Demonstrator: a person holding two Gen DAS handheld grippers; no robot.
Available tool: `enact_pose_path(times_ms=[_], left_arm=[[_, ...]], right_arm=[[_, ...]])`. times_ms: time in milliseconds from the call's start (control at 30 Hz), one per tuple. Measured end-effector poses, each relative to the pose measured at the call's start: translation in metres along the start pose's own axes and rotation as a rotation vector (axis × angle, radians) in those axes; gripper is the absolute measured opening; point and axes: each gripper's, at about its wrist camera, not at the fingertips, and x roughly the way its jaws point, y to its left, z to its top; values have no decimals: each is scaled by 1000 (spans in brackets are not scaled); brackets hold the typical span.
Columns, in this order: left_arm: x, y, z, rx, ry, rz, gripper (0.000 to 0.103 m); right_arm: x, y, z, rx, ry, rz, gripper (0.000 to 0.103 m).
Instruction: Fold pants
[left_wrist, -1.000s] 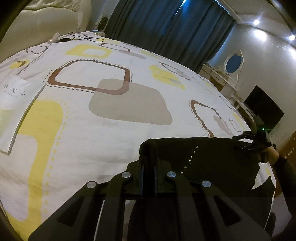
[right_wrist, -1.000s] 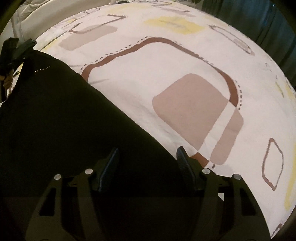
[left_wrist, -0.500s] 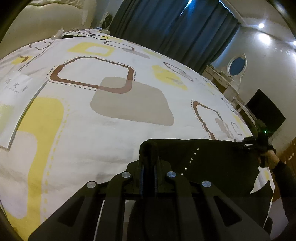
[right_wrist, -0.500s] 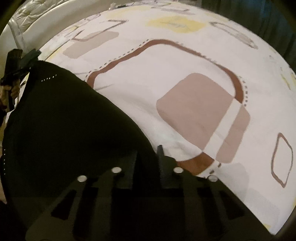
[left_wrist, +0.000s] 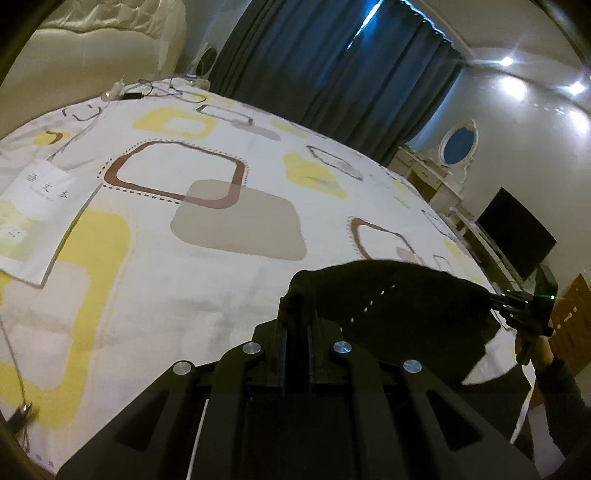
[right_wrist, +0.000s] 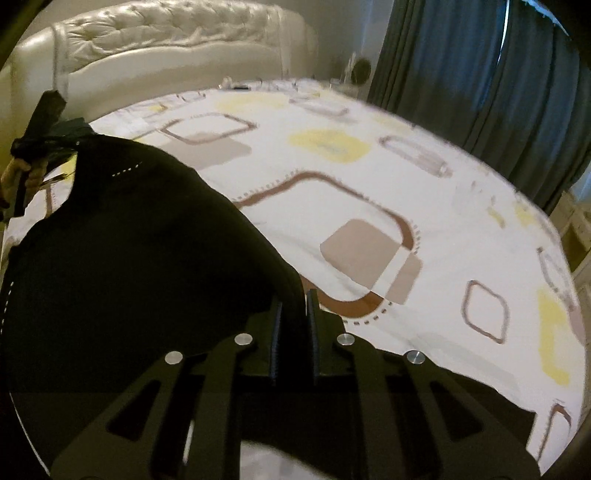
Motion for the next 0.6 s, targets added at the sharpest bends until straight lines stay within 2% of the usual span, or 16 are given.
enact_pose_path(times_ms=[233, 433, 500, 600], left_arm=[[-54, -18, -39, -1, -37, -44, 8], [-99, -24, -82, -7, -41, -65, 11], [-104, -28, -94, 10, -26, -41, 11], [-110, -28, -114, -5, -11, -47, 11]], right_arm=[[-73, 41, -48, 1, -104, -46, 12], [-109, 74, -88, 20, -141, -44, 12], [-117, 88, -102, 20, -149, -43, 12], [-126, 103, -123, 35, -155, -41, 12]])
